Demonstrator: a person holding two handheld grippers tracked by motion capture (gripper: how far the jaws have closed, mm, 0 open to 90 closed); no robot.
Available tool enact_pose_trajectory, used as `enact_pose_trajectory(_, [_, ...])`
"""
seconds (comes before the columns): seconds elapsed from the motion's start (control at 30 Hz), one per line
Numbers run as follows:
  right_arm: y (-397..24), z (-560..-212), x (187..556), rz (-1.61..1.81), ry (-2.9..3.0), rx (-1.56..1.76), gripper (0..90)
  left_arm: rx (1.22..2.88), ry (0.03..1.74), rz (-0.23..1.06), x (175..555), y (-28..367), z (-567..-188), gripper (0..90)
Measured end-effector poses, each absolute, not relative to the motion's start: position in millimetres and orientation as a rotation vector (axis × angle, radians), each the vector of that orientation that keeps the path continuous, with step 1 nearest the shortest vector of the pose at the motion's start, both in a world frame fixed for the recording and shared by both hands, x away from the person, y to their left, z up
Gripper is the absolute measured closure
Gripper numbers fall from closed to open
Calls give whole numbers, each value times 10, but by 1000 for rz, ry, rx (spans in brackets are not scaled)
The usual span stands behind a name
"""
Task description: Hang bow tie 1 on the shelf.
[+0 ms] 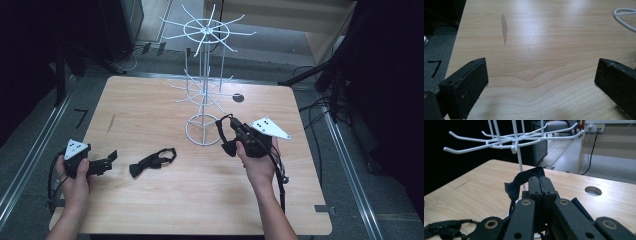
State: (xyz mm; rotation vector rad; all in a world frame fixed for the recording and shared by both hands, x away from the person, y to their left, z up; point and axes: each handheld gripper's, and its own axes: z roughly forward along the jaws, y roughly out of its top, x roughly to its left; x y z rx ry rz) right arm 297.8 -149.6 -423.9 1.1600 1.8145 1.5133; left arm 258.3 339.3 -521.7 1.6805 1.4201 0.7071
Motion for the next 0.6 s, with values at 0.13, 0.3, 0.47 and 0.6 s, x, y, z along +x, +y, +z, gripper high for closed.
enact_pose_trajectory(0.13, [-1537, -4211, 2915, 1528, 1811, 1158, 900, 1690, 1410, 705, 2577, 3391, -5217, 0])
enact_pose_trajectory(0.3, [-1598, -4108, 2818, 1559, 1784, 1141, 900, 1694, 1410, 698, 2578, 3390, -5216, 0])
enact_pose_trajectory(0.47, [-1590, -4032, 2786, 1563, 1783, 1121, 900, 1693, 1411, 699, 2580, 3388, -5218, 0])
enact_pose_trajectory(0.6, [-1578, -4023, 2781, 1572, 1782, 1117, 900, 1695, 1410, 697, 2580, 3390, -5217, 0])
